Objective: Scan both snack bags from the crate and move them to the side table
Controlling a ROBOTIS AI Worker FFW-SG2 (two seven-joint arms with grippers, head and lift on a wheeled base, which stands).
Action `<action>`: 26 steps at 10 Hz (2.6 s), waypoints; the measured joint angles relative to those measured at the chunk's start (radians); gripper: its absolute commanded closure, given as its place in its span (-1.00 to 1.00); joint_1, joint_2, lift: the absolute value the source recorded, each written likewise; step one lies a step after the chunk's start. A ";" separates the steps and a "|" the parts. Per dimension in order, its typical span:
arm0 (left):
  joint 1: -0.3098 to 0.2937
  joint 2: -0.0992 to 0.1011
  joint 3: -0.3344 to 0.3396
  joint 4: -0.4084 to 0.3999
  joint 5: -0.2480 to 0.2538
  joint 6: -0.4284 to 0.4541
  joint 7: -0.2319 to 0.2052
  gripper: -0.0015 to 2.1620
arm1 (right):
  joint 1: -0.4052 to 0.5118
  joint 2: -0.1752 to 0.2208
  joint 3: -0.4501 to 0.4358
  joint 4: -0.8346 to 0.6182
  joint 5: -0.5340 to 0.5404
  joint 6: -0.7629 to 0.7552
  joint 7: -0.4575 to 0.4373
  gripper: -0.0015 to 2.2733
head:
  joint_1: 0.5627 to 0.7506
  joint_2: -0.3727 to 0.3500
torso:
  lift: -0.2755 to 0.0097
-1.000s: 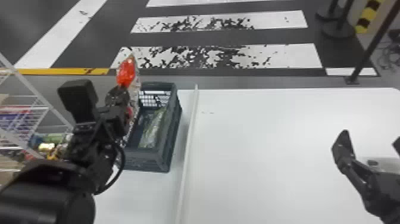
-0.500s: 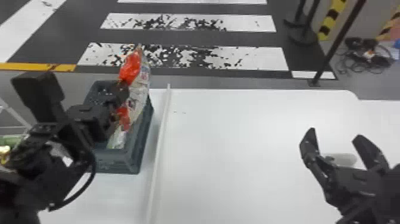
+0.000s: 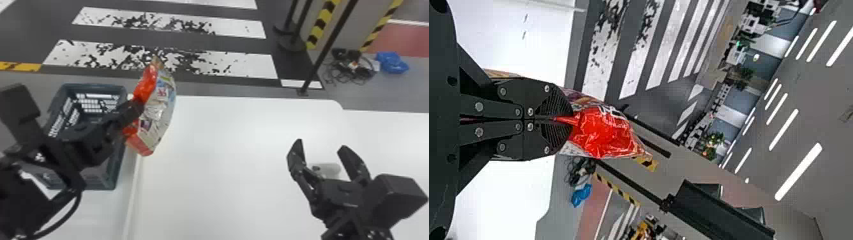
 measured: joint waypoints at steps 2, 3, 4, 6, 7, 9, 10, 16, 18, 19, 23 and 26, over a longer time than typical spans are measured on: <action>-0.011 -0.015 -0.021 0.062 0.010 -0.002 -0.009 0.61 | 0.005 0.000 -0.001 -0.002 0.000 -0.001 0.000 -0.86 | 0.41 -0.38 | 0.73; -0.012 -0.017 -0.030 0.072 0.000 -0.003 -0.011 0.61 | 0.005 -0.001 -0.003 -0.002 0.000 -0.001 0.000 -0.86 | 0.41 -0.40 | 0.73; -0.012 -0.021 -0.037 0.082 -0.005 -0.003 -0.018 0.61 | 0.005 -0.001 -0.004 -0.002 0.000 -0.001 0.000 -0.86 | 0.41 -0.41 | 0.73; -0.018 -0.029 -0.081 0.104 -0.051 -0.005 -0.008 0.61 | 0.000 -0.001 -0.001 0.000 0.000 0.000 0.000 -0.86 | 0.41 -0.45 | 0.73; -0.030 -0.033 -0.116 0.122 -0.084 -0.006 -0.004 0.61 | -0.001 0.000 0.000 0.002 0.000 0.000 0.000 -0.86 | 0.41 -0.49 | 0.73; -0.062 -0.046 -0.196 0.167 -0.153 -0.008 0.006 0.61 | -0.001 -0.001 0.000 0.002 -0.001 -0.002 0.000 -0.86 | 0.41 -0.61 | 0.73; -0.082 -0.053 -0.244 0.196 -0.192 -0.009 0.010 0.61 | -0.001 -0.004 -0.003 0.001 -0.003 -0.006 0.000 -0.86 | 0.41 -0.68 | 0.73; -0.161 -0.092 -0.442 0.323 -0.328 -0.006 0.018 0.61 | -0.002 -0.012 -0.020 0.001 -0.014 -0.022 -0.012 -0.85 | 0.41 -0.94 | 0.73; -0.198 -0.109 -0.538 0.374 -0.408 -0.006 0.033 0.61 | -0.002 -0.014 -0.032 0.002 -0.016 -0.037 -0.030 -0.85 | 0.41 -0.94 | 0.73; -0.217 -0.115 -0.575 0.404 -0.442 -0.006 0.038 0.61 | -0.001 -0.015 -0.041 0.005 -0.019 -0.046 -0.042 -0.85 | 0.41 -0.94 | 0.73; -0.265 -0.133 -0.666 0.493 -0.513 -0.003 0.032 0.61 | -0.002 -0.017 -0.068 0.010 -0.044 -0.062 -0.054 -0.85 | 0.41 -0.94 | 0.73; -0.305 -0.137 -0.770 0.581 -0.569 0.000 0.037 0.61 | -0.004 -0.017 -0.070 0.012 -0.044 -0.074 -0.058 -0.85 | 0.41 -0.94 | 0.73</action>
